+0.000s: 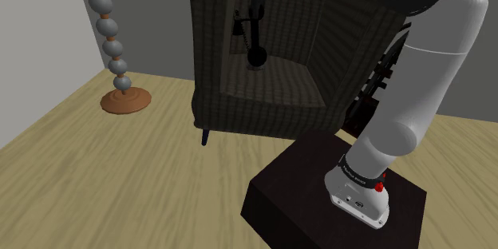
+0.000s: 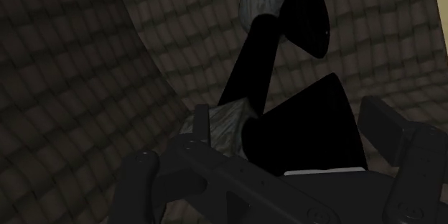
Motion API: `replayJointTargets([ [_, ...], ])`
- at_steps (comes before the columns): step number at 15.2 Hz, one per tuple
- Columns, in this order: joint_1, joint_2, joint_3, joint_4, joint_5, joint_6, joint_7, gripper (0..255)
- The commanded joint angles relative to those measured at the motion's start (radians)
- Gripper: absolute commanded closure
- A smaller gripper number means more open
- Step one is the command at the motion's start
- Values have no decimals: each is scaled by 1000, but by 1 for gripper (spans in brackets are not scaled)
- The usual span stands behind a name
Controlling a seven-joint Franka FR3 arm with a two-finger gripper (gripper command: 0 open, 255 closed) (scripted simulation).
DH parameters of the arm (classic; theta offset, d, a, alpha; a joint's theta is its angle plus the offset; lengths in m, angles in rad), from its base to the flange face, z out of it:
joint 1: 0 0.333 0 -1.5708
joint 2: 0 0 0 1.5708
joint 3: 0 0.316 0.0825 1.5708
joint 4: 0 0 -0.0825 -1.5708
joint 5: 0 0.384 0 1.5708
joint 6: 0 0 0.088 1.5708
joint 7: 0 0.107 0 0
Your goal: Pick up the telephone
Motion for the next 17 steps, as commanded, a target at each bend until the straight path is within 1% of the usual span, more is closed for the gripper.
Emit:
replayJointTargets([
  [1,3,22,7,-38,7,94,4,0],
  [3,2,20,8,-75,4,128,12,0],
  [5,-2,20,13,-75,3,128,13,0],
  [6,1,32,16,-44,4,108,13,255],
  [8,6,2,18,-87,-1,119,24,255],
  [9,6,-7,18,-78,0,102,17,255],
  [10,3,-11,16,-82,0,104,13,255],
  [11,3,-23,16,-111,-2,120,18,255],
  [12,1,-2,15,-89,1,120,13,255],
  [14,6,6,18,-81,1,118,22,255],
  [15,-7,20,19,-75,1,128,13,255],
  [17,-11,21,24,-46,2,101,8,255],
])
